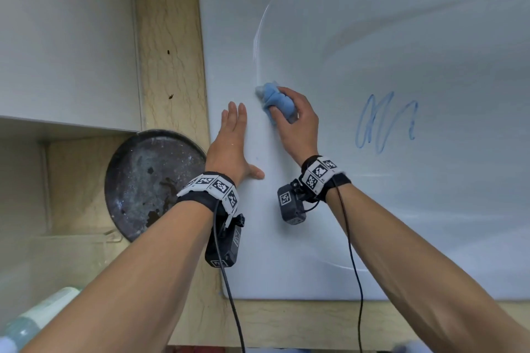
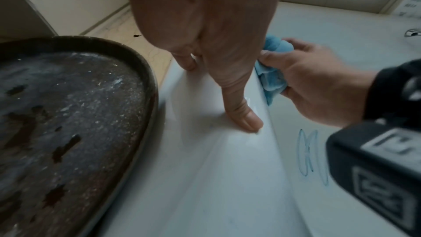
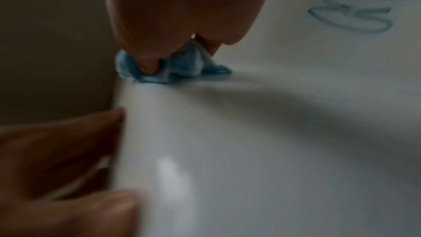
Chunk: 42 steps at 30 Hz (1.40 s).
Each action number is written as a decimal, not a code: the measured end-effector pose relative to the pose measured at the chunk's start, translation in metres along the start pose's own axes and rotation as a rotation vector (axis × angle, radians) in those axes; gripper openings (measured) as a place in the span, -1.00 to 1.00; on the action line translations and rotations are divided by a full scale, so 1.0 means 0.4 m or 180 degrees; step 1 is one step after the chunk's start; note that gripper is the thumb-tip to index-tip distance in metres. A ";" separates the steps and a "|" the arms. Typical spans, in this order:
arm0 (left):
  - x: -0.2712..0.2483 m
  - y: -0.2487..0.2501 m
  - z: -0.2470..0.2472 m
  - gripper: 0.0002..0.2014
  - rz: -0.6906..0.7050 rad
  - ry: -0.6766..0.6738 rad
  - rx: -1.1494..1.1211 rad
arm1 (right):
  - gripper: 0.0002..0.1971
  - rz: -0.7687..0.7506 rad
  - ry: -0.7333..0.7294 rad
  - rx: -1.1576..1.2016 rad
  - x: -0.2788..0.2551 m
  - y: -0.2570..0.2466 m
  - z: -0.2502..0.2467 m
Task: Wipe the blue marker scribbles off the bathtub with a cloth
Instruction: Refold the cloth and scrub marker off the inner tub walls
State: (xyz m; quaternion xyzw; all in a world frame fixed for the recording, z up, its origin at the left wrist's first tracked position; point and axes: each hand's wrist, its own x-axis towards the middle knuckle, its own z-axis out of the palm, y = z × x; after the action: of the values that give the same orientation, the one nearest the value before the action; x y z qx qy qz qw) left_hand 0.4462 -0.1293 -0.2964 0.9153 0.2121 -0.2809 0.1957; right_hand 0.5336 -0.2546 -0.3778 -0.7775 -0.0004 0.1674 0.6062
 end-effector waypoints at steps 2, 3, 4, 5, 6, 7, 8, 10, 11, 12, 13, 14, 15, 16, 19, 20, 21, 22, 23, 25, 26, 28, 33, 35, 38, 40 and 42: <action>-0.003 -0.001 0.001 0.56 0.0020 0.0026 0.0025 | -0.71 0.0301 0.0193 -0.0107 0.021 0.045 -0.022; -0.004 -0.002 0.002 0.56 0.0023 0.0036 0.0027 | -0.75 0.0603 0.0269 -0.0285 0.036 0.076 -0.042; -0.004 -0.003 0.003 0.56 0.0027 0.0035 0.0024 | -0.78 0.0893 0.0242 -0.0496 0.048 0.100 -0.066; -0.004 -0.004 0.004 0.56 0.0028 0.0028 0.0014 | -0.80 0.1089 0.0143 -0.0709 0.051 0.120 -0.088; -0.004 -0.005 0.005 0.56 0.0025 0.0033 0.0001 | -0.81 0.1188 0.0038 -0.0878 0.048 0.133 -0.103; -0.002 -0.006 0.004 0.56 0.0029 0.0040 -0.0009 | -0.81 0.1195 0.0019 -0.0969 0.039 0.131 -0.107; -0.002 -0.007 0.005 0.56 0.0043 0.0042 -0.0016 | -0.83 0.1177 0.0052 -0.0967 0.023 0.117 -0.103; 0.001 -0.009 0.004 0.56 0.0049 0.0054 -0.0012 | -0.94 0.1051 0.0147 -0.0712 -0.022 0.066 -0.073; 0.001 -0.011 0.006 0.57 0.0042 0.0038 -0.0011 | -0.91 0.0909 0.0163 -0.0581 -0.052 0.036 -0.054; 0.001 -0.010 0.007 0.57 0.0027 0.0025 -0.0032 | -0.84 0.0679 0.0111 -0.0508 -0.085 0.004 -0.035; 0.001 -0.009 0.006 0.58 0.0007 0.0027 -0.0078 | -0.77 0.0379 -0.0001 -0.0517 -0.118 -0.027 -0.020; 0.000 -0.007 0.005 0.58 -0.0013 0.0054 -0.0144 | -0.70 0.0046 -0.0169 -0.0567 -0.147 -0.051 -0.009; -0.001 -0.007 0.005 0.58 -0.0026 0.0093 -0.0199 | -0.66 -0.0245 -0.0308 -0.0656 -0.164 -0.059 0.000; -0.004 -0.006 0.005 0.56 -0.0019 0.0110 -0.0203 | -0.65 -0.0426 -0.0362 -0.0657 -0.166 -0.056 0.004; -0.028 -0.004 0.014 0.45 0.0001 0.0131 -0.0001 | -0.70 0.0148 0.0057 -0.0573 -0.100 0.005 -0.037; -0.038 -0.007 0.017 0.40 -0.0006 0.0140 0.0040 | -0.75 0.0612 0.0119 -0.0663 -0.072 0.033 -0.067; -0.048 -0.011 0.022 0.35 -0.0017 0.0131 0.0057 | -0.77 0.1048 0.0037 -0.0844 -0.057 0.061 -0.101; -0.059 -0.013 0.028 0.32 -0.0032 0.0126 0.0067 | -0.78 0.1356 -0.0092 -0.0940 -0.053 0.089 -0.131; -0.068 -0.014 0.035 0.30 -0.0051 0.0130 0.0093 | -0.78 0.1488 -0.0179 -0.0914 -0.060 0.109 -0.153; -0.080 -0.012 0.041 0.30 -0.0047 0.0091 0.0217 | -0.80 0.1369 -0.0206 -0.0593 -0.098 0.098 -0.168; -0.086 -0.013 0.041 0.29 -0.0031 0.0052 0.0276 | -0.79 0.1149 -0.0190 -0.0394 -0.119 0.071 -0.160; -0.097 -0.016 0.032 0.25 0.0019 -0.0015 0.0313 | -0.75 0.0468 -0.0231 -0.0177 -0.140 0.004 -0.127; -0.173 -0.057 0.015 -0.09 -0.0158 0.0467 -0.0235 | -0.63 -0.1168 -0.0702 -0.1030 -0.114 -0.106 -0.009; -0.224 -0.076 0.021 -0.31 -0.0331 0.1042 -0.0536 | -0.62 -0.1376 -0.0801 -0.1546 -0.129 -0.096 0.028; -0.298 -0.096 0.035 -0.28 -0.0481 0.1135 -0.0499 | -0.63 -0.1577 -0.0886 -0.1798 -0.210 -0.077 0.016; -0.330 -0.107 0.042 -0.22 -0.0561 0.1147 -0.0431 | -0.63 -0.1858 -0.1207 -0.1893 -0.292 -0.052 -0.024; -0.347 -0.106 0.052 -0.21 -0.0613 0.1197 -0.0462 | -0.60 -0.1902 -0.1585 -0.1986 -0.378 -0.022 -0.081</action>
State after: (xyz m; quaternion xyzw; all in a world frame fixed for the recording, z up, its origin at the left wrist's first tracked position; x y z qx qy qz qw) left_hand 0.3115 -0.1426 -0.2396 0.9106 0.3510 -0.1067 0.1904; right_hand 0.4011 -0.3137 -0.3236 -0.8241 -0.4181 0.1589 0.3476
